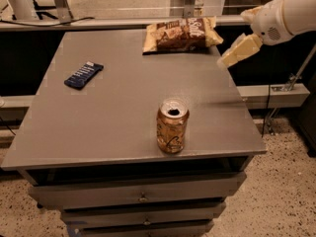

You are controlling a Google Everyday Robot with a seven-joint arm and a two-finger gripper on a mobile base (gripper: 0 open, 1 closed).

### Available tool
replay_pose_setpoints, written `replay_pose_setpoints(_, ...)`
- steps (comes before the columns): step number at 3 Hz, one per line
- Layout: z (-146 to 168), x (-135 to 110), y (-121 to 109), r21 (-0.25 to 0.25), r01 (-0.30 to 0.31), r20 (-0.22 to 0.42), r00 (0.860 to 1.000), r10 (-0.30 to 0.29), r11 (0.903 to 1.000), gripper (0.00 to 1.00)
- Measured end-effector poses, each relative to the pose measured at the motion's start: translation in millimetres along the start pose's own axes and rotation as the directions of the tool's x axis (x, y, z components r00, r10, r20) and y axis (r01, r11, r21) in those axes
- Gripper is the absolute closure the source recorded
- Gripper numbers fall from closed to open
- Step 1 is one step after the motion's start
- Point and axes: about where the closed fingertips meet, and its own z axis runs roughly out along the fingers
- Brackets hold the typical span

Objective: Move brown chip bag near orange can

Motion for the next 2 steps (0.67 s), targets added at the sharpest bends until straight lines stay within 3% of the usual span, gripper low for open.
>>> replay_pose_setpoints(2, 9.4, 0.8, -4.0, -0.013, -0.025, 0.032, 0.999, 0.025, 0.9996, 0.00)
